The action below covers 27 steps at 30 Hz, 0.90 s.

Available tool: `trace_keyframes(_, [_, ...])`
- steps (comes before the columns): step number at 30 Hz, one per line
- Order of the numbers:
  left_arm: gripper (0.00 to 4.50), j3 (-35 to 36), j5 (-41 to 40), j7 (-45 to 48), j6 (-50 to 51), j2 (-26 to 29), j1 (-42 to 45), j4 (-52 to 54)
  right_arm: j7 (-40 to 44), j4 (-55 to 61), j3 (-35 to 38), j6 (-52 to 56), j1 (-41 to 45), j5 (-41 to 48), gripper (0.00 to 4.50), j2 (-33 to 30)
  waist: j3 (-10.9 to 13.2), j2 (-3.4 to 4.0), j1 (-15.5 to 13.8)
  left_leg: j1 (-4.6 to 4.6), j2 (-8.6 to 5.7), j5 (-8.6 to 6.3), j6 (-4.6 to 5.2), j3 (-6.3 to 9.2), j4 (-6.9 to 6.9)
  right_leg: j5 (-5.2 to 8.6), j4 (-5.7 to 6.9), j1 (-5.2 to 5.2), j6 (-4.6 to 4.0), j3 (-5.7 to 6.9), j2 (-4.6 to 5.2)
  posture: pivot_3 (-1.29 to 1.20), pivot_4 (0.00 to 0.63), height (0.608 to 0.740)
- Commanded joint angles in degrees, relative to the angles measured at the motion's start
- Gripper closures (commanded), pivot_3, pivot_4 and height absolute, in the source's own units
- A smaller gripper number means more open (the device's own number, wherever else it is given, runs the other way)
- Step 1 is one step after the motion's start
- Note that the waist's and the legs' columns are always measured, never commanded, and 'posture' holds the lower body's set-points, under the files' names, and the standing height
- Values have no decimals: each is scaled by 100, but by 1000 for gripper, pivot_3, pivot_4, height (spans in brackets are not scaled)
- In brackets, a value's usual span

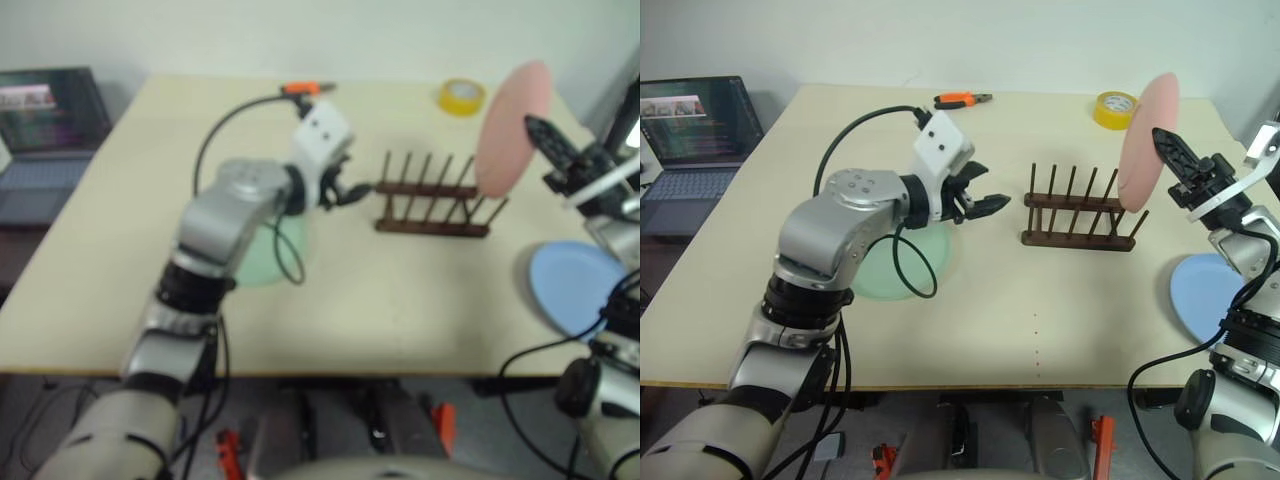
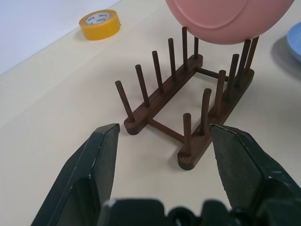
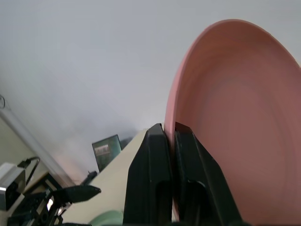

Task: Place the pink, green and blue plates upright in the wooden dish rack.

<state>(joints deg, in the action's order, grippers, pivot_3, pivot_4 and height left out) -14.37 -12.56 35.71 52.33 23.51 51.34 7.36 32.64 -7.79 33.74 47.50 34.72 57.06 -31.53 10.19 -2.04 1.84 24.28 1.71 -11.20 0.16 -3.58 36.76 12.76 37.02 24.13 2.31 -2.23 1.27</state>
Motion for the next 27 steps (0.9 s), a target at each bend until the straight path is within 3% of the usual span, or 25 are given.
trace_keyframes(1, [1142, -28, 48, 35, -6, 42, 121, 219, 77, -46, 190, -103, -113, 161, 4482, -10, 0, 0, -1, 0, 0, 0, 0, 1, 0, 0, -1, 0, 0, 0, 0, 0, 150, 740])
trace_keyframes(19, [1142, -96, 69, 155, 39, 152, 224, 204, 587, -575, -186, -432, -380, -337, 4482, -137, 0, 0, 4, 1, -1, 0, 0, 1, -1, 1, -2, 0, 0, 0, -1, 0, 150, 740])
trace_keyframes(22, [1142, -119, 76, 144, 31, 130, 210, 204, 714, -628, -200, -380, -341, -312, 3737, -185, 0, 0, 3, 1, -1, 0, 1, 1, 3, -2, -1, 0, 4, -1, -1, 0, 150, 740])
trace_keyframes(27, [1142, -153, 82, 131, -18, 37, 261, 147, 818, -598, -286, -518, -325, -574, 2020, -430, 0, 1, -2, 1, -1, 0, 0, 0, 1, -1, -4, 0, 2, -1, -1, 0, 150, 740])
